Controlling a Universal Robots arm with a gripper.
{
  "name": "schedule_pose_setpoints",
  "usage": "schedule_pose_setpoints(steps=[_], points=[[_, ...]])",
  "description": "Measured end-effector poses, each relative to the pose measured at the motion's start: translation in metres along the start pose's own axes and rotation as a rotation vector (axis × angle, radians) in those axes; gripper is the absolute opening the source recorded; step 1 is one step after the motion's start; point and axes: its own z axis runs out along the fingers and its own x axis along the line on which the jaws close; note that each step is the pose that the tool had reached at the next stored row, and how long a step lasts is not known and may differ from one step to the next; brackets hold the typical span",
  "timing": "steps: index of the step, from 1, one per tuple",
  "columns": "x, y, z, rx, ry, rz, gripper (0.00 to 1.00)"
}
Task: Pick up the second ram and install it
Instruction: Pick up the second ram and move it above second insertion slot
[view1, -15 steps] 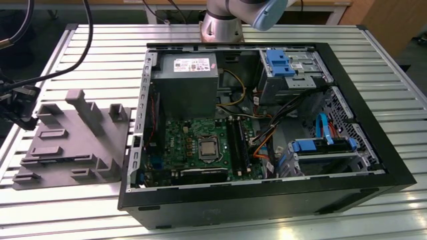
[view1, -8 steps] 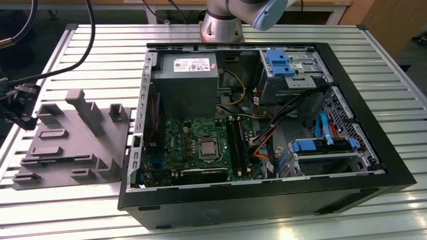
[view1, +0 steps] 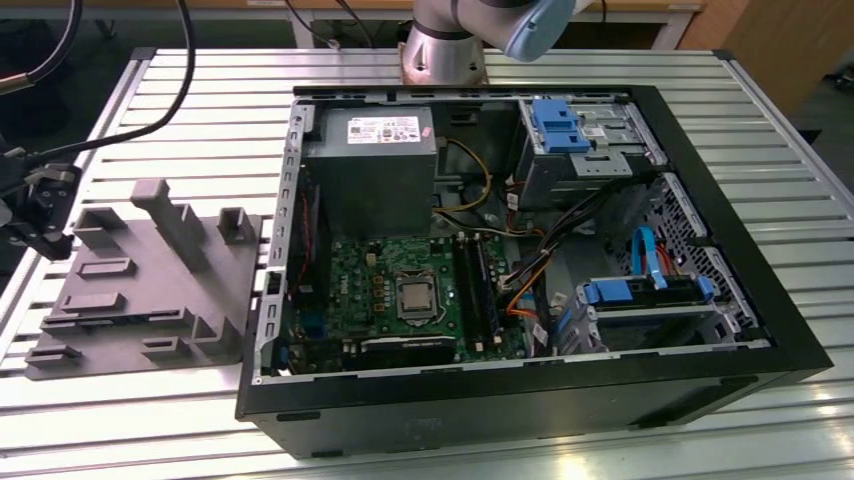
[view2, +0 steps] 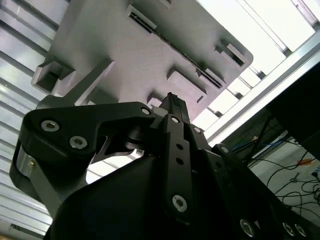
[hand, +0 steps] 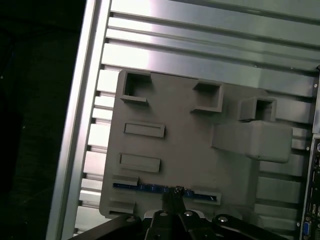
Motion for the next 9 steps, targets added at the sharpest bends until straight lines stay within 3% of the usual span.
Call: schedule_pose_setpoints(steps=[9], points=[[0.0, 0.0, 0.0, -0.0026, 0.0046, -0.103, 0.11]])
